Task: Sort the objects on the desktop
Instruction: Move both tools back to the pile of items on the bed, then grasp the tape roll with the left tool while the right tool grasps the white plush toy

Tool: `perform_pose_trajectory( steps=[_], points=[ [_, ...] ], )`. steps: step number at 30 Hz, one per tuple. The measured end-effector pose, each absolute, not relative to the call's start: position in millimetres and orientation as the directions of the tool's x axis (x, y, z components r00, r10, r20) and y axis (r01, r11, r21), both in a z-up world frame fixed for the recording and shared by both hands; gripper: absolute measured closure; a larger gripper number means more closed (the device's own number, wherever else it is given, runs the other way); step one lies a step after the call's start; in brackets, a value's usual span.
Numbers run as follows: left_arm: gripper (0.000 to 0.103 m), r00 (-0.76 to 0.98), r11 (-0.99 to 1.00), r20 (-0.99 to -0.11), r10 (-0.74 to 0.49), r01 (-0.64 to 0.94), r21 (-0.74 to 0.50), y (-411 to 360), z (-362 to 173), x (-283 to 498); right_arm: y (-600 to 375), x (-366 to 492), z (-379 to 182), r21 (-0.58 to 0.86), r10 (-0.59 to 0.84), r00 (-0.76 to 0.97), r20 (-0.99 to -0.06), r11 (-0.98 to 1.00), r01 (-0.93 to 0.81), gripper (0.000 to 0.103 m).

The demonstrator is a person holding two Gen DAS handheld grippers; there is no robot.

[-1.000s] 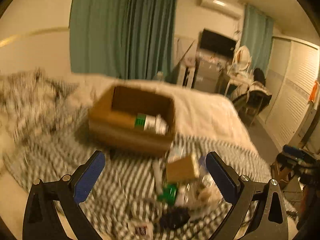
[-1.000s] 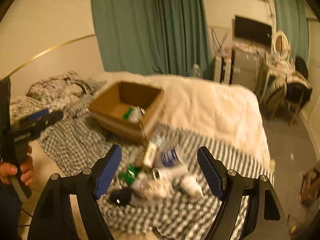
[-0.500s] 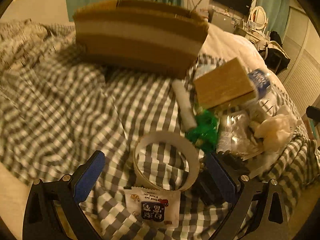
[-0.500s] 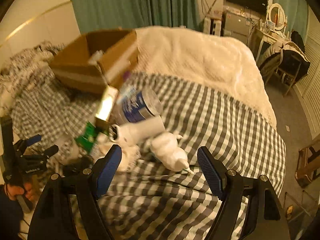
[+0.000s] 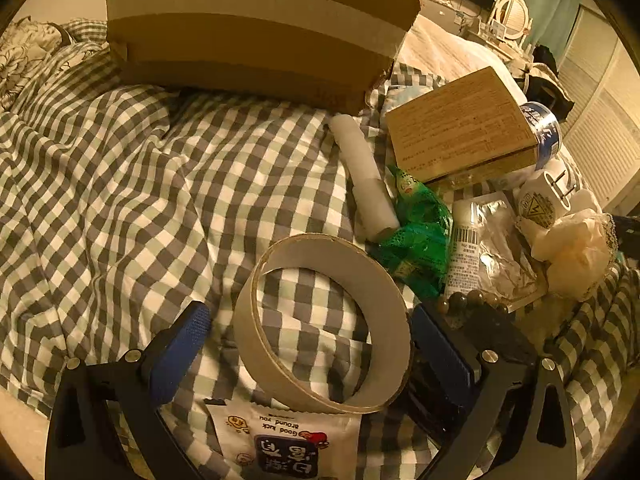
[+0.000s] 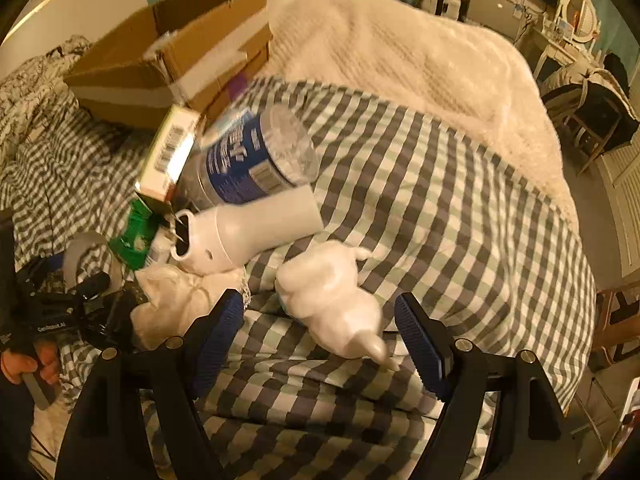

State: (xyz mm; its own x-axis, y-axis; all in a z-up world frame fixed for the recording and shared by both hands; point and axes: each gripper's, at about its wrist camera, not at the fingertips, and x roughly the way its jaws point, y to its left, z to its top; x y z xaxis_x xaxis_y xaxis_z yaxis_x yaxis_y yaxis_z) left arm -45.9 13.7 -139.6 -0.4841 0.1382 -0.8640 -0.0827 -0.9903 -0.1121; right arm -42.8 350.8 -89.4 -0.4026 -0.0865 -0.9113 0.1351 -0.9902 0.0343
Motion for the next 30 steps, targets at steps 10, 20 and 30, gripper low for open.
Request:
perform_pose_trajectory(
  steps=[10, 20, 30],
  points=[
    [0.017, -0.496, -0.984, -0.850, 0.179, -0.111, -0.142, 13.4, -137.1, -32.5, 357.7, -29.1, -96.9, 0.013, -0.047, -0.378, -0.925, -0.996, 0.090, 0.051],
    [0.046, -0.514, -0.986, -0.841, 0.166, -0.095, -0.137, 9.2, -136.3, -20.0, 333.6, -17.6, -88.5, -0.068, 0.026, -0.407, -0.913, -0.994, 0.091, 0.063],
    [0.058, -0.507, -0.984, -0.843, 0.178, -0.071, -0.166, 6.0, -138.5, -18.2, 329.5, -17.9, -84.1, -0.072, 0.027, -0.426, -0.904, -0.993, 0.090, 0.063]
  ],
)
